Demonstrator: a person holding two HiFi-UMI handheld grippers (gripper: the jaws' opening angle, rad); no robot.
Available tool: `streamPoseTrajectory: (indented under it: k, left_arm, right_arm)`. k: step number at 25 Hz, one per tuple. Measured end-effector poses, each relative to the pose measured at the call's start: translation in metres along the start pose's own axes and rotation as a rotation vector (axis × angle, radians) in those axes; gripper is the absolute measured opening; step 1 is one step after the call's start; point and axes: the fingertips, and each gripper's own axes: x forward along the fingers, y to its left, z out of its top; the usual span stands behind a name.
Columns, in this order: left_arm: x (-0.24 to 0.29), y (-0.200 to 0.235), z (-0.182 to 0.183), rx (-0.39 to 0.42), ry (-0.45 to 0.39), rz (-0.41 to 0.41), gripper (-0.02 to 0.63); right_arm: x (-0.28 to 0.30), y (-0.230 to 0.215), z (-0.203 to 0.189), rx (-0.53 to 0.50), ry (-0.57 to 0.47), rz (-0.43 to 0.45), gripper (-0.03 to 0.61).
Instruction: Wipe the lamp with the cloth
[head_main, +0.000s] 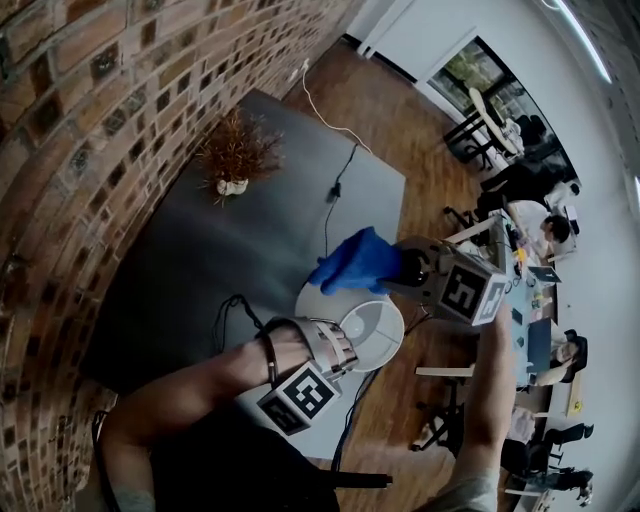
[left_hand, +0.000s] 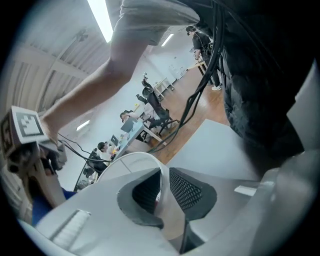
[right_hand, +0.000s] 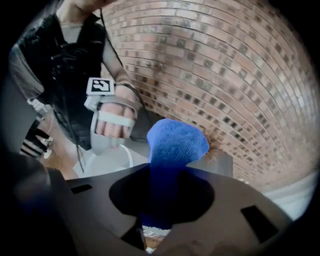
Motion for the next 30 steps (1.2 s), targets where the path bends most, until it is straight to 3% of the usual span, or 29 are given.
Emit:
streamPoseTrajectory:
  k: [2, 4, 9, 13, 19, 23, 27, 30]
  left_arm:
    - [0.001, 0.005, 0.0, 0.0, 0.001, 0.017, 0.064]
    - [0.002, 0.006, 0.001, -0.001, 0.003, 0.009, 0.064]
    - [0.006, 0.0, 0.006, 0.021, 0.008, -0.021, 0.064]
    - [0.006, -0.002, 0.007, 0.028, 0.01, -0.029, 0.064]
    - [0.007, -0.001, 0.007, 0.032, 0.006, -0.022, 0.064]
    - [0.004, 0.004, 0.002, 0.02, 0.005, -0.009, 0.066]
    - [0.008, 0.012, 0.001, 0.012, 0.011, 0.044, 0.066]
    - [0.008, 0.008, 0.001, 0.026, 0.006, 0.016, 0.066]
  right_arm:
    - [-0.006, 0.023, 0.018, -0.057, 0.047, 0.1, 0.095]
    - [0.013, 0.035, 0.013, -0.096, 0.141, 0.17, 0.095]
    - [0.085, 0.03, -0.023, -0.127, 0.276, 0.245, 0.094]
    - [0.134, 0.008, -0.057, -0.069, 0.301, 0.23, 0.095]
    - [0.159, -0.021, -0.095, -0.038, 0.384, 0.104, 0.095]
    - [0.107, -0.03, -0.059, -0.008, 0.278, 0.035, 0.095]
    - [0.025, -0.001, 0.01, -0.06, 0.064, 0.16, 0.095]
    - [0.013, 0.023, 0.034, -0.057, 0.07, 0.241, 0.095]
